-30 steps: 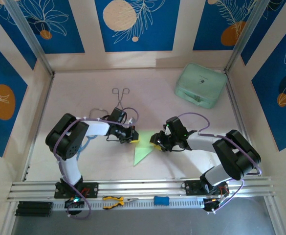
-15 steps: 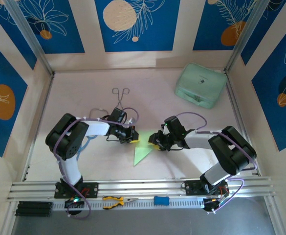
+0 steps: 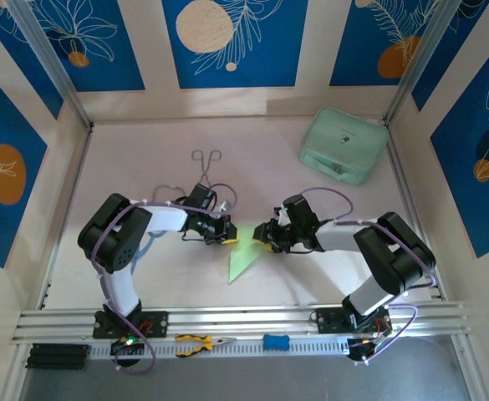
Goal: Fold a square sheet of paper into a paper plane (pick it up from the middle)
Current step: Fold the wing for the fifth time at the center of the table.
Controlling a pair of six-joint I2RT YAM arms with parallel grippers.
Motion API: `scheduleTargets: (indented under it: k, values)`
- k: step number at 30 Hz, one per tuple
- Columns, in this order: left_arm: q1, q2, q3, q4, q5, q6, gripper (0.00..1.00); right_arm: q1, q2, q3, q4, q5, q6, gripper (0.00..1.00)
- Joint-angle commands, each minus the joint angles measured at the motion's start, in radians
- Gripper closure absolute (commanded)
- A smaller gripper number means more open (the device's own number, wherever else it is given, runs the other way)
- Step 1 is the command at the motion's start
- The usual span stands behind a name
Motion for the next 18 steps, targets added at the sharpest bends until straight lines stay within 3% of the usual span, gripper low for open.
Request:
scheduleTargets:
  k: [1,18]
  values:
    - [-0.013,0.013,0.0,-0.059,-0.005,0.005,0.95,-0.011,0.023,0.035,0.022,-0.051,-0.038,0.63]
    - [-0.012,0.009,0.005,-0.071,-0.009,0.009,0.94,-0.033,0.086,0.092,-0.006,-0.115,-0.127,0.68]
